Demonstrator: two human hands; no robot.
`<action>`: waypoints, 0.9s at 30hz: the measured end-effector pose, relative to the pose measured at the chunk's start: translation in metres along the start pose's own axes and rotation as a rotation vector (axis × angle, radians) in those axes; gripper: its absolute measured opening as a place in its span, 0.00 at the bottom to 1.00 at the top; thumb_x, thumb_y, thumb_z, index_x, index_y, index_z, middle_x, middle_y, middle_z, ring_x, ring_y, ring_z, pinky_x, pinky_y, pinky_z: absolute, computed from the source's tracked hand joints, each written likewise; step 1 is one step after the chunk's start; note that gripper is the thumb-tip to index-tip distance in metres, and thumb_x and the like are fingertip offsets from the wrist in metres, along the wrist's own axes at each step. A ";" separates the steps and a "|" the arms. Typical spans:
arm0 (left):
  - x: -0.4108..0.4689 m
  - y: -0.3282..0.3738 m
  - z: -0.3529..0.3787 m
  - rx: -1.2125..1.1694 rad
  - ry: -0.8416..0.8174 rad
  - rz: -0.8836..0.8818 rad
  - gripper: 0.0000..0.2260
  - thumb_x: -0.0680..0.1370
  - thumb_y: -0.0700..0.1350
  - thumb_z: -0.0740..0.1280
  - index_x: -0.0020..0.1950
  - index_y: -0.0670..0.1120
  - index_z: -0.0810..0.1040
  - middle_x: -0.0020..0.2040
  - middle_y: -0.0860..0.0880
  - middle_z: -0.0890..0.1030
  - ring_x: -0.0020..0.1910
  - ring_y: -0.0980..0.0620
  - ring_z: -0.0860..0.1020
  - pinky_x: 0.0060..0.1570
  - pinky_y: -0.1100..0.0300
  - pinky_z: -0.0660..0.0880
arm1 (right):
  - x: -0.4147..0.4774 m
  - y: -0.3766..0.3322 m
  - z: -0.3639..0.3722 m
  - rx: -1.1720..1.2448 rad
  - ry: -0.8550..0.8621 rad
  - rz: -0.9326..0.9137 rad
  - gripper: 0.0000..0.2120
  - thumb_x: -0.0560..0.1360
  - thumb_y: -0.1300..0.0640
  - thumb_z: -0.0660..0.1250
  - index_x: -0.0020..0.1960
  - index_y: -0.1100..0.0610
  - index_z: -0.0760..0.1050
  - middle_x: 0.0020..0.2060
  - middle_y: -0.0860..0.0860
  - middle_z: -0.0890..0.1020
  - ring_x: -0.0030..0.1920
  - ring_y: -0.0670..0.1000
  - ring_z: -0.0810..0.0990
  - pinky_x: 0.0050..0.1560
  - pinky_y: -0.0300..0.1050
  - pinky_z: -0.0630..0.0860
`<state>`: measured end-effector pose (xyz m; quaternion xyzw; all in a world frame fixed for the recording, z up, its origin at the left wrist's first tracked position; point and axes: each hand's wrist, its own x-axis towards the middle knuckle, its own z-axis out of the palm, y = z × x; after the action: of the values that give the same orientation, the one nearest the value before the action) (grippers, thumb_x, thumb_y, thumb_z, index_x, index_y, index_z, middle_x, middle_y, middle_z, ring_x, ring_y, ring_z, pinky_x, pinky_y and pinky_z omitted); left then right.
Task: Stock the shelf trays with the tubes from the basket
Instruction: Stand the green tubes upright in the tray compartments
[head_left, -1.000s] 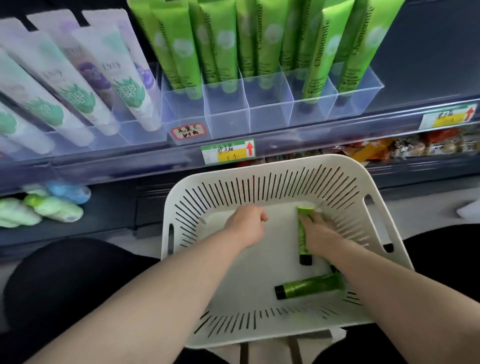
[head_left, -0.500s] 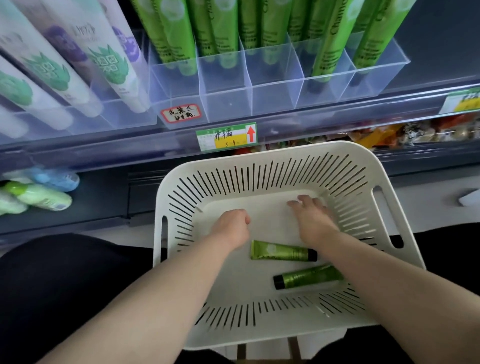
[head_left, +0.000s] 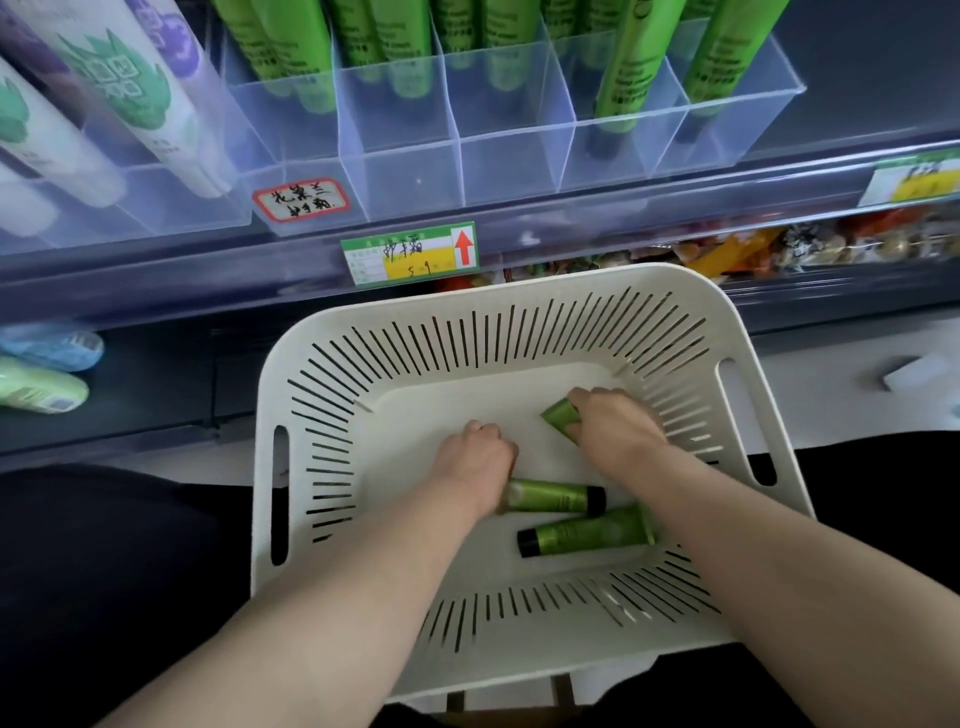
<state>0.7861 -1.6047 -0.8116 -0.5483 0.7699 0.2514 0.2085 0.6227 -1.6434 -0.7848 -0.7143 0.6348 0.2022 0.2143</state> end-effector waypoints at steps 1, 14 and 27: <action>-0.001 0.001 -0.001 0.017 -0.009 0.010 0.17 0.72 0.48 0.72 0.58 0.46 0.76 0.57 0.44 0.75 0.59 0.43 0.71 0.49 0.54 0.70 | 0.000 -0.001 -0.006 0.027 0.012 -0.007 0.16 0.79 0.57 0.58 0.66 0.53 0.67 0.54 0.54 0.76 0.55 0.56 0.74 0.49 0.48 0.71; -0.039 -0.034 -0.058 -0.623 0.386 -0.168 0.04 0.75 0.45 0.71 0.48 0.49 0.78 0.43 0.50 0.77 0.45 0.49 0.76 0.43 0.58 0.70 | -0.038 -0.012 -0.050 0.335 0.402 -0.169 0.10 0.77 0.57 0.61 0.57 0.52 0.72 0.52 0.49 0.77 0.49 0.54 0.78 0.42 0.46 0.73; -0.125 -0.005 -0.151 -0.566 0.926 -0.075 0.12 0.80 0.47 0.63 0.63 0.51 0.76 0.58 0.51 0.80 0.55 0.47 0.77 0.53 0.54 0.74 | -0.110 -0.025 -0.127 0.202 0.910 -0.309 0.12 0.76 0.61 0.62 0.58 0.55 0.75 0.50 0.53 0.78 0.52 0.59 0.75 0.43 0.51 0.73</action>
<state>0.8226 -1.6062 -0.6192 -0.6633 0.6636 0.1733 -0.2995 0.6374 -1.6219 -0.6171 -0.7916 0.5672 -0.2270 0.0110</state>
